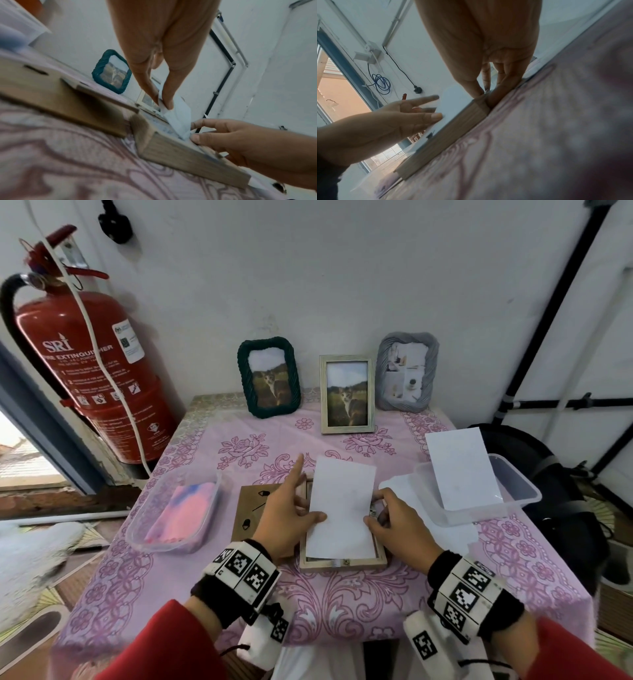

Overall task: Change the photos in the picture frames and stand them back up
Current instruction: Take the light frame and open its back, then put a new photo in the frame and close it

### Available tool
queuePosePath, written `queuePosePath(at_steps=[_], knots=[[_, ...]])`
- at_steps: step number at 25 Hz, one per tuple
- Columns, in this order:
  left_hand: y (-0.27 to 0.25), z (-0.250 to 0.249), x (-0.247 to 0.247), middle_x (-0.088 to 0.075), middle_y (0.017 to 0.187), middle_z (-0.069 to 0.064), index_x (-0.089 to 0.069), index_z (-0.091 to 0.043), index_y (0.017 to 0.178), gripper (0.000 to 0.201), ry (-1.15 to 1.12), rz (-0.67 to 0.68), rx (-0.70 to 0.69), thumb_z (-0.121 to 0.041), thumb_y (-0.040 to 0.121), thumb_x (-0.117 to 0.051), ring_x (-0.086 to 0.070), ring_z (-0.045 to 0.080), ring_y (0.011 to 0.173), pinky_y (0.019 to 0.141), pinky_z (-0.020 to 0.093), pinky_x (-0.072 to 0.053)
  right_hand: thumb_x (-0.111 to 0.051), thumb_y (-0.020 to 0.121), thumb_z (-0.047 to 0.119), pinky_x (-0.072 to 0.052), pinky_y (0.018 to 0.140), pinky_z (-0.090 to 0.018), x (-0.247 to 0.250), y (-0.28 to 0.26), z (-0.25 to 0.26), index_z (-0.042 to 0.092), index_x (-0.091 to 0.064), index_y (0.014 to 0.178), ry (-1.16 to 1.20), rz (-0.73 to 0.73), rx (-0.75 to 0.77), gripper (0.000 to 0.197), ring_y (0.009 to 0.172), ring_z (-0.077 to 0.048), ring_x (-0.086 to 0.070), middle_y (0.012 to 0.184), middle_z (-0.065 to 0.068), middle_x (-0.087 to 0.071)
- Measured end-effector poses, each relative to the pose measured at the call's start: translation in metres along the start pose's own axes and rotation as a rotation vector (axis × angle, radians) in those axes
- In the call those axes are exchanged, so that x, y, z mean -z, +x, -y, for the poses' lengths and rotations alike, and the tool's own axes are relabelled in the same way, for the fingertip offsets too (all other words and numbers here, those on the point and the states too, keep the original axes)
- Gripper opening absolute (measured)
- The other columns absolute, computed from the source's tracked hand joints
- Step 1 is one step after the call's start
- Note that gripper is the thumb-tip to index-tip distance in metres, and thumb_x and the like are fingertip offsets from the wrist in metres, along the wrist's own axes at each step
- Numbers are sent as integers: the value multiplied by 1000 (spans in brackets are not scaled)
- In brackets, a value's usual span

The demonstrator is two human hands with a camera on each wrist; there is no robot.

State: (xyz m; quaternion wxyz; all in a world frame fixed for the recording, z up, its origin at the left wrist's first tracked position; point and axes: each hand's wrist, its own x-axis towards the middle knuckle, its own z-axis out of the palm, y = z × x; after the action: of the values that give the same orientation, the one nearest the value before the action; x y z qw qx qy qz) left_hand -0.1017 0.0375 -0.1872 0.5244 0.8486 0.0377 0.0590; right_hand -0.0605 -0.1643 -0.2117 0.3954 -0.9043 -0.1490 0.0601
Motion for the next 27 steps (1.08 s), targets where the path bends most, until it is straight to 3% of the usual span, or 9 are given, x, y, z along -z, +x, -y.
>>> queuePosePath(at_steps=[2, 5, 8, 11, 16, 18, 21, 24, 27], knots=[[0, 3, -2, -56, 91, -4, -49, -16, 130, 60, -72, -51, 39, -1, 76, -72, -53, 13, 72, 72, 20, -51, -59, 88, 25, -42, 70, -30, 1, -1, 0, 21, -48, 115, 15, 8, -8, 29, 74, -15, -51, 75, 8, -49], [-3, 6, -2, -58, 83, 0, -56, -9, 117, 38, -116, -29, 32, -3, 81, -68, -54, 8, 63, 62, 16, -51, -60, 89, 22, -45, 73, -32, 3, -1, 1, 19, -51, 115, 58, 7, -3, 28, 72, -14, -53, 72, 5, -52], [-3, 3, 4, -62, 84, 4, -57, -13, 112, 34, -183, -56, 5, -3, 82, -67, -57, 12, 65, 57, 16, -52, -59, 90, 20, -43, 63, -17, 6, -3, 2, 14, -55, 114, 125, -8, 10, 26, 66, -6, -51, 71, 7, -52], [2, -4, 7, -62, 85, 10, -56, -15, 109, 34, -283, -128, 6, -1, 80, -68, -61, 17, 69, 54, 17, -53, -58, 90, 16, -37, 56, -13, 17, -8, 4, 15, -58, 110, 113, -94, 84, 20, 59, -2, -49, 79, 5, -54], [6, -18, -6, -65, 87, 8, -56, -13, 113, 37, -386, -60, 45, -1, 81, -67, -67, 12, 69, 52, 20, -54, -61, 82, 1, -39, 62, -4, 60, -12, 7, 21, -65, 89, 75, -307, 259, 22, 66, -5, -54, 82, 2, -59], [9, -24, -17, -65, 96, 16, -55, -8, 118, 39, -389, -13, 60, 0, 81, -66, -68, 17, 73, 55, 23, -57, -64, 80, 2, -40, 70, -8, 73, -13, 0, 21, -67, 90, -9, -322, 255, 22, 73, -7, -53, 84, 4, -58], [16, -30, -31, -63, 105, 23, -52, -1, 123, 44, -372, 36, 88, 2, 81, -66, -67, 25, 81, 58, 28, -59, -67, 80, 20, -38, 86, -28, 83, -21, -15, 27, -62, 108, -268, -217, 158, 30, 93, -11, -46, 94, 9, -53], [21, -31, -42, -63, 94, 16, -51, 1, 123, 44, -388, 76, 100, 4, 81, -65, -66, 21, 76, 55, 25, -59, -62, 80, 19, -31, 85, -31, 86, -28, -28, 32, -52, 122, -407, -129, 98, 45, 103, -14, -44, 105, 9, -52], [25, -31, -54, -61, 85, 8, -50, 1, 123, 41, -381, 109, 111, 5, 84, -61, -64, 17, 72, 53, 23, -57, -63, 82, 9, -37, 94, -37, 88, -28, -34, 25, -58, 114, -323, -162, 92, 36, 103, -16, -53, 103, 7, -59]])
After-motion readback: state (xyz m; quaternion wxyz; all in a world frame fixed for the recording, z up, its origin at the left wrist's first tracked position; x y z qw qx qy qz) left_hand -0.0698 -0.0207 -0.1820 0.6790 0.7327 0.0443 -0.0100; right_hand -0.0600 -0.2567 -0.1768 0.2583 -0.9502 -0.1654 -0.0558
